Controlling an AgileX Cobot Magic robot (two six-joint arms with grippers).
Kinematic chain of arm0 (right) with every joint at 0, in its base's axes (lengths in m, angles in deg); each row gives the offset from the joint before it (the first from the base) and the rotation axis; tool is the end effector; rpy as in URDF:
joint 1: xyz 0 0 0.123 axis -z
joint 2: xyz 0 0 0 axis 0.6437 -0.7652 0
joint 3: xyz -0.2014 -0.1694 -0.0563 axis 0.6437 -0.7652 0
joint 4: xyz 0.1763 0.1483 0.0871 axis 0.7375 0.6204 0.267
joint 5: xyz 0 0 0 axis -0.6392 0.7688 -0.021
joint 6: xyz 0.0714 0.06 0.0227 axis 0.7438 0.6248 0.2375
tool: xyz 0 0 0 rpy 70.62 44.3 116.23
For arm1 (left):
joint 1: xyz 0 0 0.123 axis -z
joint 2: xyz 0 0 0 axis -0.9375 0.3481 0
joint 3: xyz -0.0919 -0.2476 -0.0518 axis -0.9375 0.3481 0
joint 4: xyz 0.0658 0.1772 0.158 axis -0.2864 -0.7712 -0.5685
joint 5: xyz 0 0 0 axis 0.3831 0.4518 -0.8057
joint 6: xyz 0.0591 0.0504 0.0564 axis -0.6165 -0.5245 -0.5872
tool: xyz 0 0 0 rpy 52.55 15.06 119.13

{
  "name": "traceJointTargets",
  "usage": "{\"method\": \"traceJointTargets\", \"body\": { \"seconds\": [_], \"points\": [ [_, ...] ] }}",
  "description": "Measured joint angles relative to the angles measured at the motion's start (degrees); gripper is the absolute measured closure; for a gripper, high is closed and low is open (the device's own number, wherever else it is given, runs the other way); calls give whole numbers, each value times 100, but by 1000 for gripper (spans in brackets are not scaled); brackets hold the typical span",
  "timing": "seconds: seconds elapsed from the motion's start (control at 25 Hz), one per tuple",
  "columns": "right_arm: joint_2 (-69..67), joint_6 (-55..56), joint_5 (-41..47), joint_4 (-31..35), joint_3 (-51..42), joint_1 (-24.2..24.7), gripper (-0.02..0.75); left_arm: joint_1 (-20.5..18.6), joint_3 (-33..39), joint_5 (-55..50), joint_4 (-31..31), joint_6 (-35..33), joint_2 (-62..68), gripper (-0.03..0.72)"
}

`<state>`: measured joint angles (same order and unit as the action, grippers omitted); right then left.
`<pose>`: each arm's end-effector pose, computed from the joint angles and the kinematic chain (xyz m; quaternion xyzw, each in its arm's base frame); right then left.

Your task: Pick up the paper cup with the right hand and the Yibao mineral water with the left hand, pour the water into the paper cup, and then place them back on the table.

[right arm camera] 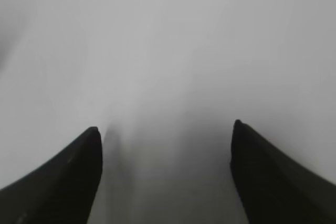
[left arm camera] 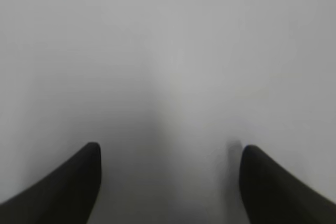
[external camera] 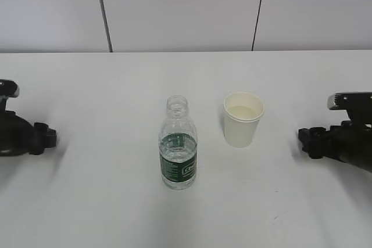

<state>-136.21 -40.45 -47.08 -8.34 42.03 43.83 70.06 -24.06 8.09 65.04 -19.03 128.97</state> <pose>0.3004 -0.0083 0.0566 -0.0141 0.8808 0.0288 0.4725 0.3037 -0.0139 0.0775 0.0780 0.8981 -0.0335 0.4315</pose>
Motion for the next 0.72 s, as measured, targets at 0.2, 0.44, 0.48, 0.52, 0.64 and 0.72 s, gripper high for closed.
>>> {"method": "traceJointTargets", "body": {
  "seconds": [0.2, 0.44, 0.48, 0.52, 0.64, 0.72],
  "points": [
    [712, 28, 1585, -13, 263, 0, 143, 0, -1025, -2896, 201, 66, -564, 188],
    [1462, 79, 3785, -22, 1032, 0, 143, 0, -2196, -4978, 402, 68, -708, 188],
    [1556, 79, 4267, -22, 1219, 0, 143, 0, -2370, -5338, 416, 68, -708, 188],
    [1622, 79, 4670, -22, 1384, 0, 143, 0, -2511, -5687, 431, 73, -708, 190],
    [1766, 79, 6050, -22, 2045, 0, 143, 0, -2959, -6544, 465, 73, -708, 197],
    [1781, 79, 6772, -22, 2454, 0, 143, 0, -3247, -7018, 504, 73, -708, 198]
  ]
}}
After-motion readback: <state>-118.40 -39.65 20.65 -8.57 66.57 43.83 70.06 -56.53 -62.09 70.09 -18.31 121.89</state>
